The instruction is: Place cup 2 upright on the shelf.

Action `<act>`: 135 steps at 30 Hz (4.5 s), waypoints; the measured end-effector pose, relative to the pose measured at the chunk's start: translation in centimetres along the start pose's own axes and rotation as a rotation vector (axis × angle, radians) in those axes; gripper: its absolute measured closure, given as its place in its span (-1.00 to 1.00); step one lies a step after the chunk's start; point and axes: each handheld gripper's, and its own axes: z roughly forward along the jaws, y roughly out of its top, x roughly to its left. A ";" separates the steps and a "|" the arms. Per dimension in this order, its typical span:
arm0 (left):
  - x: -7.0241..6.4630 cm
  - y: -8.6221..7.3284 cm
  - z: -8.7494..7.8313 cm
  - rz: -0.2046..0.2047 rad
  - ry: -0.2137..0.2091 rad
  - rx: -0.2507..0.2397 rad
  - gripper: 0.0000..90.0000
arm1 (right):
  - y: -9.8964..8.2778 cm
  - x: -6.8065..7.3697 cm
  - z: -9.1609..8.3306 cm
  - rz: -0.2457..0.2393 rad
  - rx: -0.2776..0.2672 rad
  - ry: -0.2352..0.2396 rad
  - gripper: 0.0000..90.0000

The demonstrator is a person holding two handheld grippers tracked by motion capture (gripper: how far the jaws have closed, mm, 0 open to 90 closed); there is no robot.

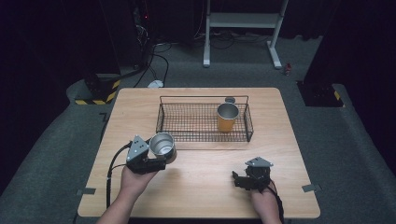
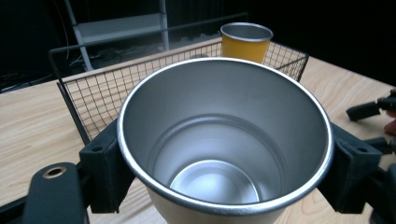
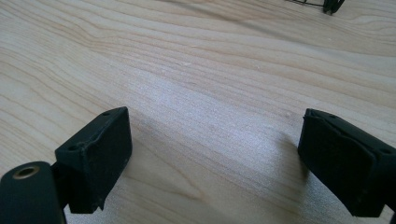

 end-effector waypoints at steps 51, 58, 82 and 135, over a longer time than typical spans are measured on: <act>1.8 3.8 5.8 0.016 0.050 0.018 -0.58 | 0.0 0.0 0.0 -0.001 0.000 0.001 -0.78; 2.1 4.1 5.9 -0.005 0.049 0.010 -0.58 | 0.0 0.0 0.0 -0.001 0.000 0.001 -0.78; 3.3 6.1 9.0 -0.023 0.051 0.017 -0.58 | 0.0 0.0 0.0 -0.001 0.000 0.001 -0.78; 5.1 4.9 14.7 -0.102 0.112 0.126 -0.58 | 0.0 0.0 0.0 -0.001 0.000 0.001 -0.78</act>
